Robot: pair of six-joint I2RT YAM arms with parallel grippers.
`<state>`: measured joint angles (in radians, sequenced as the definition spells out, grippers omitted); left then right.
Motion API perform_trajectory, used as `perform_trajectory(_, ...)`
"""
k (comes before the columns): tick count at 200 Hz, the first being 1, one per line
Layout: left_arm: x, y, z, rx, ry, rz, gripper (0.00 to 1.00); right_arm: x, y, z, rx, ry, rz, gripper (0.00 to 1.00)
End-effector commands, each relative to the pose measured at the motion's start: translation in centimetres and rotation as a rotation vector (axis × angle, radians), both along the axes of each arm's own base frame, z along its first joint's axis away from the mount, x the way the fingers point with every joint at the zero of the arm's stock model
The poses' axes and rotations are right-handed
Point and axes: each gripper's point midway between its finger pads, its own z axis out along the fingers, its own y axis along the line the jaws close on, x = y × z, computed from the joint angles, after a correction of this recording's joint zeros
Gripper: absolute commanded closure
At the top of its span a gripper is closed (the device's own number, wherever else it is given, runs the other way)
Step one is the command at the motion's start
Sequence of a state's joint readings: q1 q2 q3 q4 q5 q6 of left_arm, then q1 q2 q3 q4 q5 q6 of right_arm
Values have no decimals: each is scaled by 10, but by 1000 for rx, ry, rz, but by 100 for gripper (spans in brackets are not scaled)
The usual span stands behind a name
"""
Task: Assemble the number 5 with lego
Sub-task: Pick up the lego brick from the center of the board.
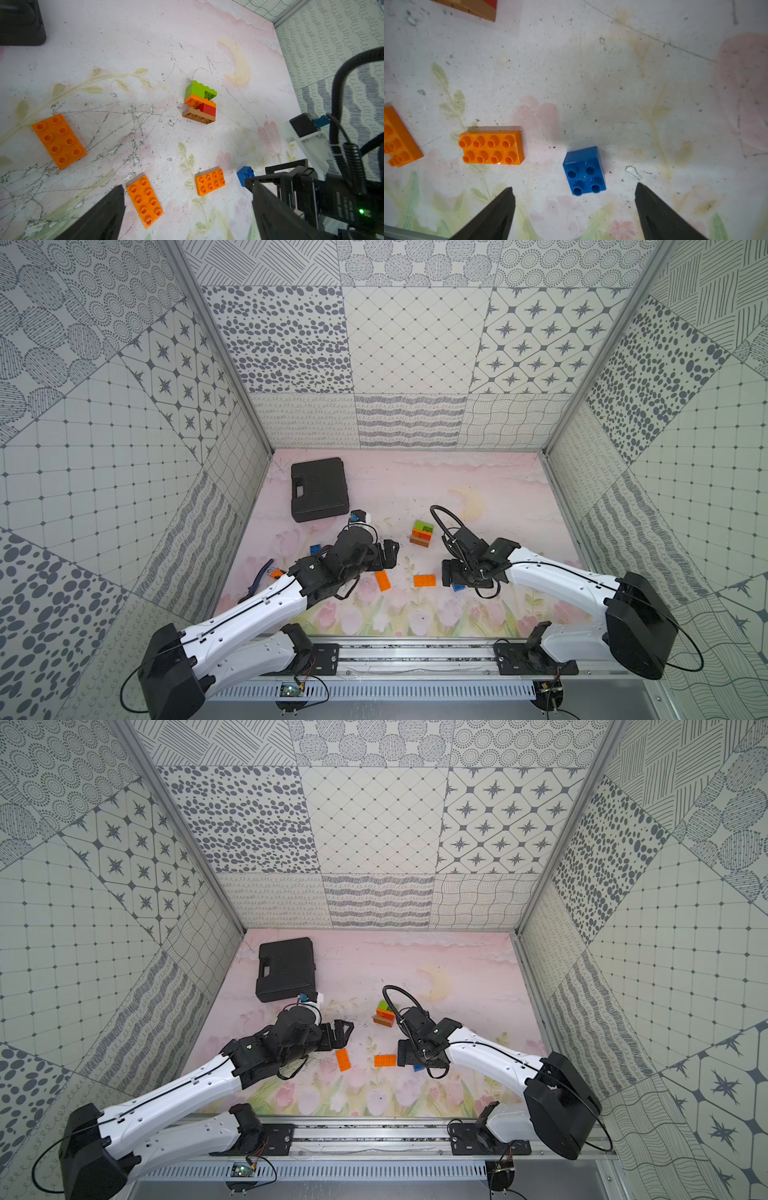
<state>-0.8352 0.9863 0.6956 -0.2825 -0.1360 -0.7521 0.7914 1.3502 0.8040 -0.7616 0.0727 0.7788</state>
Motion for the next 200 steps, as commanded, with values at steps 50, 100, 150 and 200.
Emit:
perform_trajectory(50, 0, -15, 0, -43, 19, -47, 1, 4, -10, 1, -79, 0, -65, 19)
perform_trajectory(100, -1, -13, -5, -37, 28, -39, 1, 2, 4, -11, -37, 43, -25, 33)
perform_trajectory(150, -1, -12, -5, -36, 31, -36, 1, 6, 8, -19, -56, 47, 18, 47)
perform_trajectory(200, -2, -11, -9, -28, 36, -35, 1, 6, 9, -23, -67, 58, 30, 56)
